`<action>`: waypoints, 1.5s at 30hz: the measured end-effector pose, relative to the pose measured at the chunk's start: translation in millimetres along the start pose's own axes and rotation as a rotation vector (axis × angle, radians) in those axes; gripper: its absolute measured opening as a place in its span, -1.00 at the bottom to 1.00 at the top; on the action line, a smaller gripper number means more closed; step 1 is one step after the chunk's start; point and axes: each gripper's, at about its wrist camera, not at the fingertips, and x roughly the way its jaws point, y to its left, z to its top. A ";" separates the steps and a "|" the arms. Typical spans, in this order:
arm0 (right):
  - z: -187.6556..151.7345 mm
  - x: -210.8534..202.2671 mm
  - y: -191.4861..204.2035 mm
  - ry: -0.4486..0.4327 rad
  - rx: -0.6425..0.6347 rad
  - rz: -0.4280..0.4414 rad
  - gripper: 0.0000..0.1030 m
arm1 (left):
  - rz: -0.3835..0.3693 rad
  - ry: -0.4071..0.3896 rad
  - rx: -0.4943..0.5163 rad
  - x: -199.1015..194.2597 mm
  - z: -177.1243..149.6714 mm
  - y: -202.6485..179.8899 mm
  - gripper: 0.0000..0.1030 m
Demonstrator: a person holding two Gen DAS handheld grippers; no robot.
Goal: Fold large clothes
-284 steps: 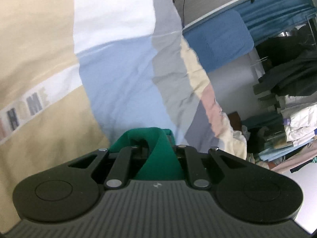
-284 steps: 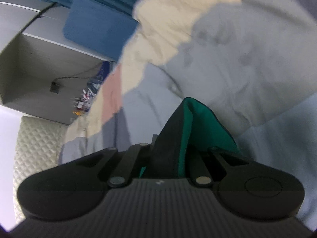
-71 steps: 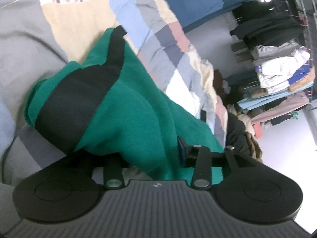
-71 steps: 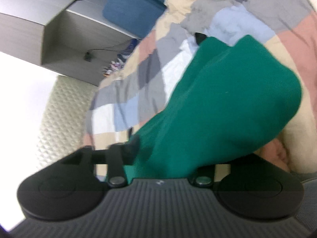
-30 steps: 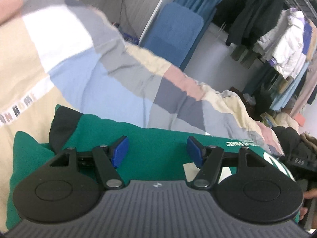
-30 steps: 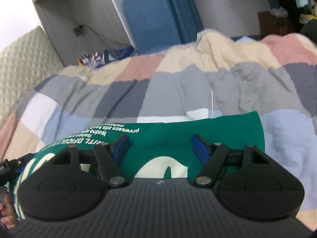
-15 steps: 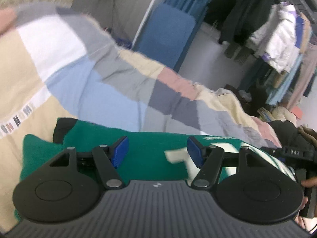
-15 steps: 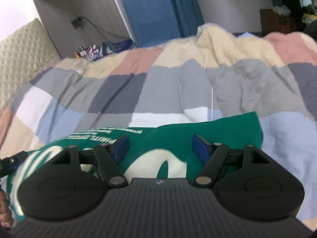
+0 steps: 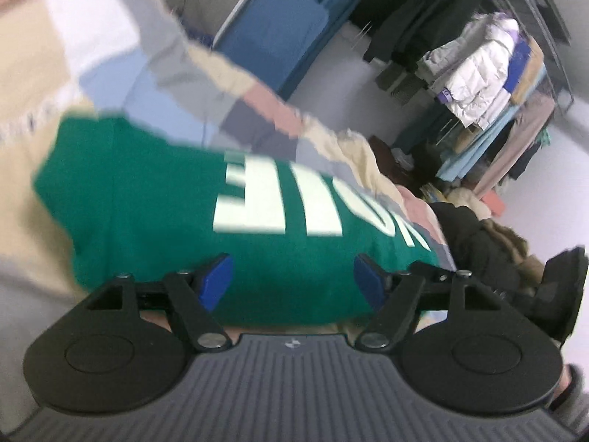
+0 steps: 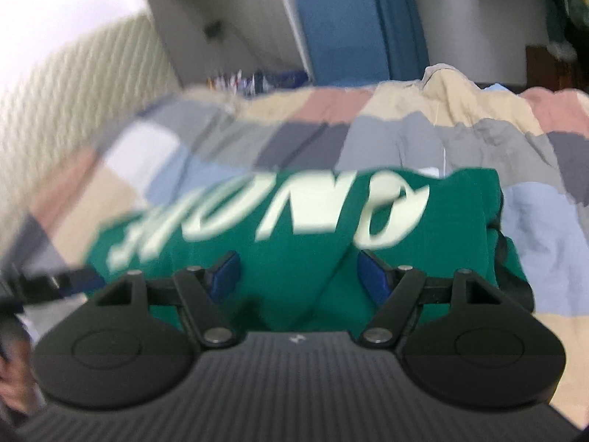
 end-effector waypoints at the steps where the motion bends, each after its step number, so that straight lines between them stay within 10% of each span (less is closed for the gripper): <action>1: -3.6 -1.2 4.5 0.001 -0.028 -0.018 0.41 | 0.009 0.014 -0.021 2.4 -3.3 4.0 0.54; 15: -12.2 7.5 18.9 0.080 -0.240 -0.153 0.59 | -0.048 0.037 -0.462 30.0 -7.8 80.6 0.60; 28: 1.4 27.9 16.1 0.010 -0.228 -0.161 0.21 | -0.158 -0.145 -0.395 19.4 17.7 77.7 -0.13; 33: 7.8 41.6 13.0 0.031 -0.221 -0.136 0.16 | -0.106 -0.102 -0.381 36.9 19.2 80.7 -0.36; 45: -1.5 53.1 -1.2 0.058 -0.130 -0.090 0.18 | -0.023 -0.067 -0.315 53.9 17.2 74.7 -0.24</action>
